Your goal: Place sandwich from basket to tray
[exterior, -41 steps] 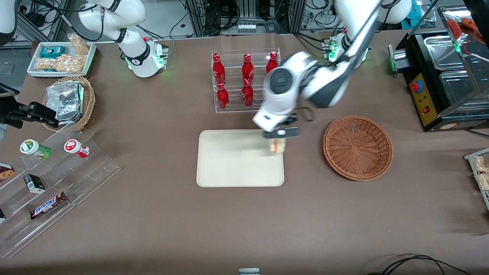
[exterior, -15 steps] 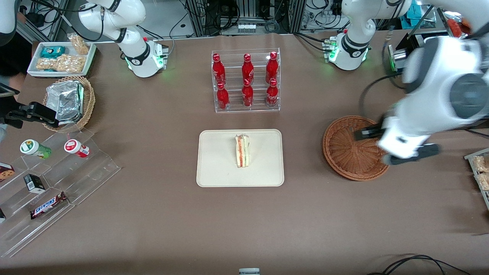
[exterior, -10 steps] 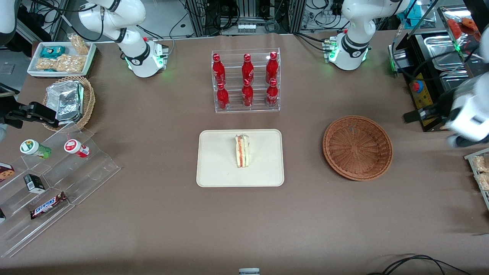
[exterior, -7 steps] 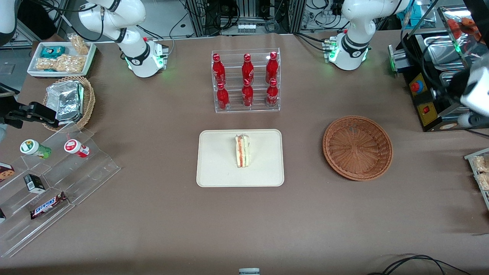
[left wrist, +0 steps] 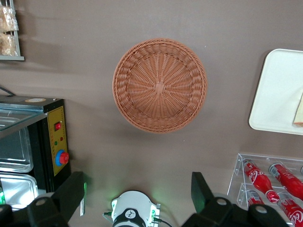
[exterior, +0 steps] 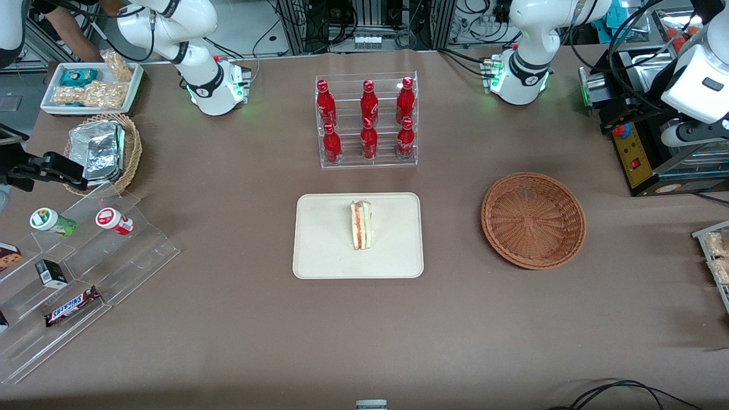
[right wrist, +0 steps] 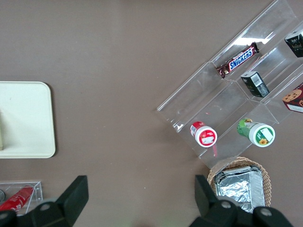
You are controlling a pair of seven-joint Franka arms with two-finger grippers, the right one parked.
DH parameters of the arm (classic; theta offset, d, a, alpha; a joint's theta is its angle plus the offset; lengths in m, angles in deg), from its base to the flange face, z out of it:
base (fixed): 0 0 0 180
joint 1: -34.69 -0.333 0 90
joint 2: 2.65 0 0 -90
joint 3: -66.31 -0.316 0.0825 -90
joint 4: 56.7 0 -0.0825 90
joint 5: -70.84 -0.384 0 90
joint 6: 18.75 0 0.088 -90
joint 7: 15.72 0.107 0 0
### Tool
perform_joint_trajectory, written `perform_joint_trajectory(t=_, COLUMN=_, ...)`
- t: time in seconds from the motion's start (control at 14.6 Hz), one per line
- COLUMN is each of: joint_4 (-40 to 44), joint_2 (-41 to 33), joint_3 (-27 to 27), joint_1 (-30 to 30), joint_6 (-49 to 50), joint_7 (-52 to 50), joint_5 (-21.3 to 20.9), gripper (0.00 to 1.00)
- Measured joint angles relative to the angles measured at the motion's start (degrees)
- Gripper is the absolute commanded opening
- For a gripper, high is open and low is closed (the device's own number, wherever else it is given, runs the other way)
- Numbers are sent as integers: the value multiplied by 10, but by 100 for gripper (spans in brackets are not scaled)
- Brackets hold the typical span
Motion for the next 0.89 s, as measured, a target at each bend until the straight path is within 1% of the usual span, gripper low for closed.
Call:
perform_joint_trajectory(t=0.21, joint_4=-1, joint_2=0, joint_3=0, joint_1=0, joint_6=15, joint_7=3, joint_5=-5, gripper=100)
perform_joint_trajectory(t=0.55, joint_4=-1, joint_2=0, joint_3=-2, joint_1=0, joint_6=10, joint_7=24, joint_5=-6, gripper=100)
perform_joint_trajectory(t=0.75, joint_4=-7, joint_2=2, joint_3=-2, joint_1=0, joint_6=-53, joint_7=25, joint_5=-5, gripper=100)
perform_joint_trajectory(t=0.89, joint_4=-16, joint_2=6, joint_3=-2, joint_1=0, joint_6=-86, joint_7=25, joint_5=5, gripper=100)
